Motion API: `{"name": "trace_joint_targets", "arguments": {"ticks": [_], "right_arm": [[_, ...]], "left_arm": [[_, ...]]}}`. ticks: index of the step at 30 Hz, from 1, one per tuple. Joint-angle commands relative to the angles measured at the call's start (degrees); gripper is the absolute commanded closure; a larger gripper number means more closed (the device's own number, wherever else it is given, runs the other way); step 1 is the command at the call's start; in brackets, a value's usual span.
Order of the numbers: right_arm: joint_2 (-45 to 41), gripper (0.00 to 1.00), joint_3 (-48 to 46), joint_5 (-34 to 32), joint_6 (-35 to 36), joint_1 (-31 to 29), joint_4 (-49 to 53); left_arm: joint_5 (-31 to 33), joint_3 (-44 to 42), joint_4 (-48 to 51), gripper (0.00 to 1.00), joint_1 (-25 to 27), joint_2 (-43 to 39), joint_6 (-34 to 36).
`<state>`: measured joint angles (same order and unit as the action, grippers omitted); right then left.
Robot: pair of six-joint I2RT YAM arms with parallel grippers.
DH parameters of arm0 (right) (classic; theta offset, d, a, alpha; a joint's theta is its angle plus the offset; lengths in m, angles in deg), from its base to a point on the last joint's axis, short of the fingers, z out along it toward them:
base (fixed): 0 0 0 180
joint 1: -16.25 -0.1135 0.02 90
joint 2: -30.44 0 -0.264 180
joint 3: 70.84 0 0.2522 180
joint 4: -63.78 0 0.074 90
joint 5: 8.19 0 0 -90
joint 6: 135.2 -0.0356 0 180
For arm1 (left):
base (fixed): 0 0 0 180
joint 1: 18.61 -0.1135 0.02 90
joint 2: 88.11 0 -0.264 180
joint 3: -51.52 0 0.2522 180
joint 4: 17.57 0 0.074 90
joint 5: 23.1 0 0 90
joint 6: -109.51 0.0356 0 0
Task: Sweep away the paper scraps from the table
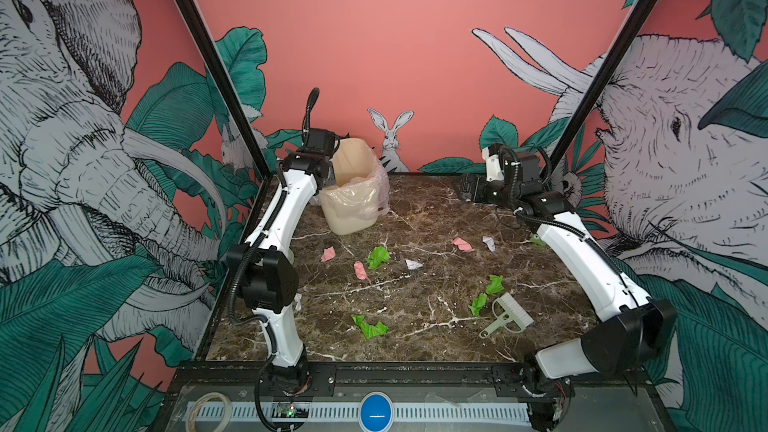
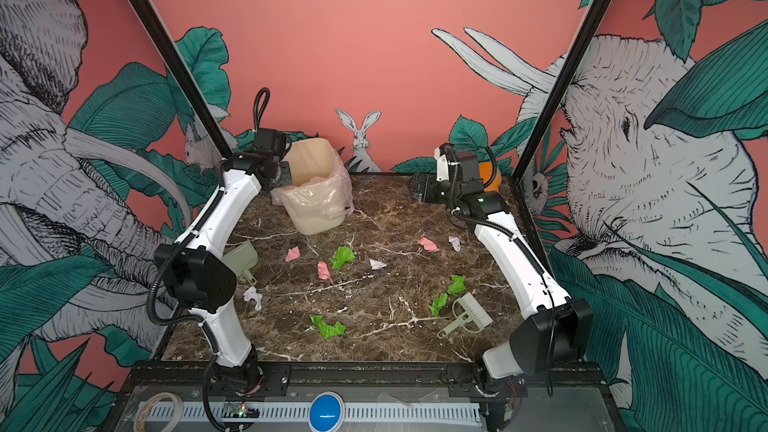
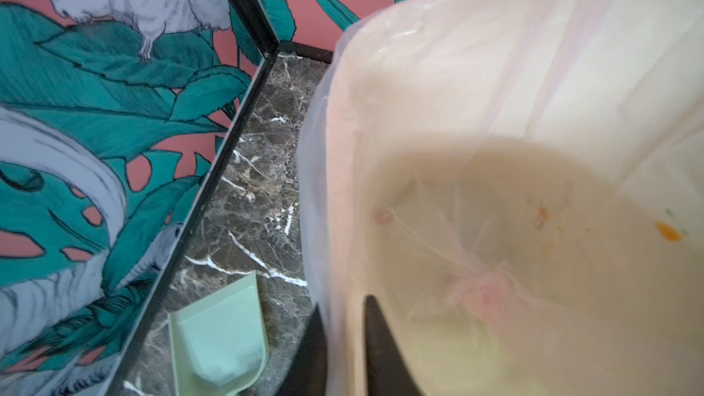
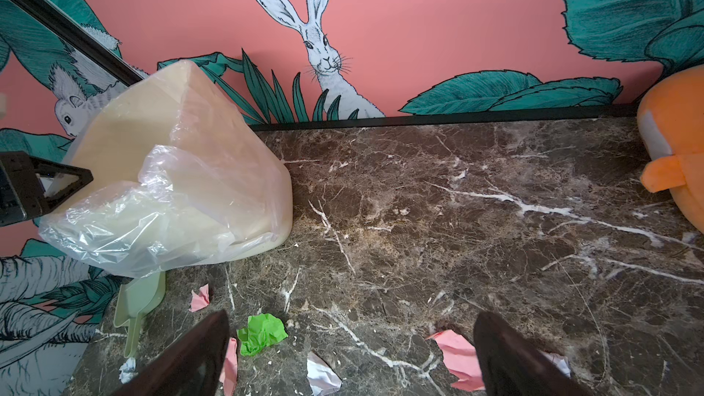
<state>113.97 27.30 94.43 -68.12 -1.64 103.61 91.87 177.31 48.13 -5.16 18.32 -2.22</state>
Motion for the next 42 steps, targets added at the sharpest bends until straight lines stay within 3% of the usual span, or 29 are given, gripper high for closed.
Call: {"name": "trace_joint_targets", "arguments": {"ticks": [1,7,10,13,17,22,31,36,42], "right_arm": [[-0.80,0.01,-0.08,-0.92,1.10,-0.30,0.13],[-3.61,0.01,-3.16,-5.15,3.28,-0.30,4.09],[-5.47,0.01,-5.48,-7.00,3.66,-0.29,7.34],[-7.85,0.01,-8.46,-8.95,3.34,-0.30,11.25],[-12.39,0.01,-14.82,-9.07,-0.55,-0.33,16.82],[-23.25,0.01,-28.35,-5.20,-11.69,-2.38,17.50],[-29.91,0.01,-39.13,-17.24,-35.61,-15.11,28.43],[-29.45,0.01,-40.74,-20.38,-48.60,-17.67,36.75],[-34.58,0.05,-49.72,-16.73,-61.69,-17.88,30.16]], "left_arm": [[-0.53,-0.22,-0.80,0.61,0.10,-4.28,0.38],[-0.68,1.61,0.47,0.29,0.22,-6.44,4.36],[-1.60,0.13,-0.49,0.16,0.11,-9.35,5.54],[-3.35,-2.45,-1.18,0.09,0.61,-13.03,6.27],[-3.43,-7.56,-1.29,0.04,3.51,-18.34,8.47],[-4.06,-17.65,-1.91,0.01,9.56,-26.39,9.12],[-9.67,-38.28,-9.51,0.00,24.92,-37.06,2.09],[-15.96,-43.46,-13.09,0.01,30.77,-36.60,0.85],[-19.08,-45.79,-15.65,0.01,33.37,-34.04,0.65]]}}
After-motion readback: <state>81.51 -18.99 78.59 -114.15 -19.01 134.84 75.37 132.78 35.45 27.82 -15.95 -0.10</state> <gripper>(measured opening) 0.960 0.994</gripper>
